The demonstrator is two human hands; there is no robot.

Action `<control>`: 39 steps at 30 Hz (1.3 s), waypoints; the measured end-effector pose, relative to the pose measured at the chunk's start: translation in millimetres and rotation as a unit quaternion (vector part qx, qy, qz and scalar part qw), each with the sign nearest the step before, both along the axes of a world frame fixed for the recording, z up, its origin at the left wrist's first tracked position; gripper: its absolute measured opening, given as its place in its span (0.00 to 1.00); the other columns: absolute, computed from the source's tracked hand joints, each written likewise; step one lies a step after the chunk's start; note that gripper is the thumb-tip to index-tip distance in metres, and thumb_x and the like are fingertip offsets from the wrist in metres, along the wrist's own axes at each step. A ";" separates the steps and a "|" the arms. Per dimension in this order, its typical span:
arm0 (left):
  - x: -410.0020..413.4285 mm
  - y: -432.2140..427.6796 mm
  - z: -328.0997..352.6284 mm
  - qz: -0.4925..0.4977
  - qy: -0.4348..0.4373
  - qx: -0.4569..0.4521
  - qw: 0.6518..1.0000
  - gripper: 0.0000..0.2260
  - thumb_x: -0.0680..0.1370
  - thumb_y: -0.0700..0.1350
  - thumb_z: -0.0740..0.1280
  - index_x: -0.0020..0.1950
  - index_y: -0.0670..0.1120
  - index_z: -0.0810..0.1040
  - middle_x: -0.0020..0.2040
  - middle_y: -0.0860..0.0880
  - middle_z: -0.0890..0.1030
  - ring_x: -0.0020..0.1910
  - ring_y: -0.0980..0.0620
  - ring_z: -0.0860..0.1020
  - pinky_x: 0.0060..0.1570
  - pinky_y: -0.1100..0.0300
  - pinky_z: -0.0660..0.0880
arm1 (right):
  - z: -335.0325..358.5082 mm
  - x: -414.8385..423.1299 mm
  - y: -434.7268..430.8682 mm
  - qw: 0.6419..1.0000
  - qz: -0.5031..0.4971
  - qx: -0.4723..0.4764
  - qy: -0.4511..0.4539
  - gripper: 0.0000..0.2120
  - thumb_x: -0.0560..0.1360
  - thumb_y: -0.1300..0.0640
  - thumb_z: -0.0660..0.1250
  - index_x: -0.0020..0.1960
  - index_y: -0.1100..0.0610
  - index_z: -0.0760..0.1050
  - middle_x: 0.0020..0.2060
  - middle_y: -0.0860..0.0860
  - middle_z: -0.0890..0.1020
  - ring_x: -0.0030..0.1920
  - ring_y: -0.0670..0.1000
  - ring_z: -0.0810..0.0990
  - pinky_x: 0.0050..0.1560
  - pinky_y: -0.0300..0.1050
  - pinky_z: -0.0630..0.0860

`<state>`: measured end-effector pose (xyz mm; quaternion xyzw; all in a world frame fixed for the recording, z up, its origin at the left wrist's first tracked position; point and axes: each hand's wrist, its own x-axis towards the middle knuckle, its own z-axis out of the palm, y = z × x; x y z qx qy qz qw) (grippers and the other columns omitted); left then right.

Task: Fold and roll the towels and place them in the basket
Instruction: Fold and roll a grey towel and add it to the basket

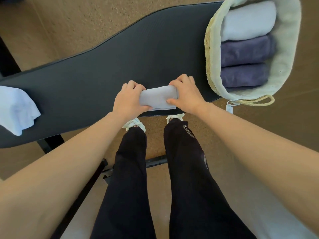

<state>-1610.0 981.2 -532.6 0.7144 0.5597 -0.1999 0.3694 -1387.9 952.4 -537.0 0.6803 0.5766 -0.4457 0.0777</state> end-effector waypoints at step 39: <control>283.8 59.5 27.8 -0.354 -0.106 0.058 0.927 0.32 0.74 0.60 0.73 0.73 0.49 0.69 0.62 0.42 0.70 0.60 0.40 0.72 0.51 0.47 0.73 | 55.9 256.6 19.9 0.991 0.076 -0.020 -0.104 0.17 0.75 0.48 0.72 0.56 0.58 0.76 0.51 0.60 0.79 0.54 0.64 0.79 0.48 0.53 0.76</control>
